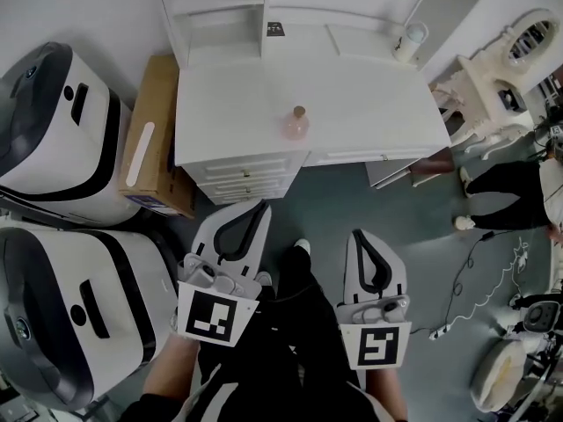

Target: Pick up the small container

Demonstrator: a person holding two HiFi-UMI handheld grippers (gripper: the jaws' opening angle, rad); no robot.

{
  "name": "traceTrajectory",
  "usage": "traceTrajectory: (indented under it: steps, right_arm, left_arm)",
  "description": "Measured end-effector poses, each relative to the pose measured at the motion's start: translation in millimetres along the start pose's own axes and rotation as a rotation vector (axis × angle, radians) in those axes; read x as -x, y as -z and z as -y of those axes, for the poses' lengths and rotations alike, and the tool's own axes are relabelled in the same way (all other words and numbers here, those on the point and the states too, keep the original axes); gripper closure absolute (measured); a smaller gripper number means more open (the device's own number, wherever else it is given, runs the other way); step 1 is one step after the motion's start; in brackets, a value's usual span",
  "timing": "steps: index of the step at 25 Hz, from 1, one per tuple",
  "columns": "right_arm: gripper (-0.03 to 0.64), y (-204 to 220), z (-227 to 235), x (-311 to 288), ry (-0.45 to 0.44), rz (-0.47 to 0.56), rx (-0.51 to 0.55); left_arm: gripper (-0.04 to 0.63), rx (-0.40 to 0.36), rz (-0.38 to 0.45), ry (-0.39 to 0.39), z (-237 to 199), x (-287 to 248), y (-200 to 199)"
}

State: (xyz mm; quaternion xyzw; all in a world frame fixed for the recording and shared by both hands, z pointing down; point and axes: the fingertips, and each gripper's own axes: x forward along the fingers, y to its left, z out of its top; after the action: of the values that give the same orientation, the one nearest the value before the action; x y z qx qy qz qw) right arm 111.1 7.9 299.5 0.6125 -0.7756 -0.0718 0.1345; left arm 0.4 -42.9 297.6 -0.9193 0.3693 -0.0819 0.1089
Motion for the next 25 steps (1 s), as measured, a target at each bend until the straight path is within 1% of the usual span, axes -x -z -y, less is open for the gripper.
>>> traceTrajectory:
  steps: [7,10,16,25]
  right_arm:
    - [0.614,2,11,-28,-0.035,0.015,-0.004]
    - [0.614,7,21,-42,-0.056,0.015,-0.003]
    - [0.614,11,50,-80,-0.105,0.025,-0.009]
    - [0.614,12,93,-143,-0.21,0.066,-0.007]
  left_arm:
    - [0.594,-0.003,-0.023,-0.049,-18,-17,6]
    - [0.594,0.012,-0.045,-0.075,-25,-30,13]
    - [0.594,0.014,-0.066,-0.108,-33,-69,12]
    - [0.594,0.013,-0.099,-0.2,-55,-127,9]
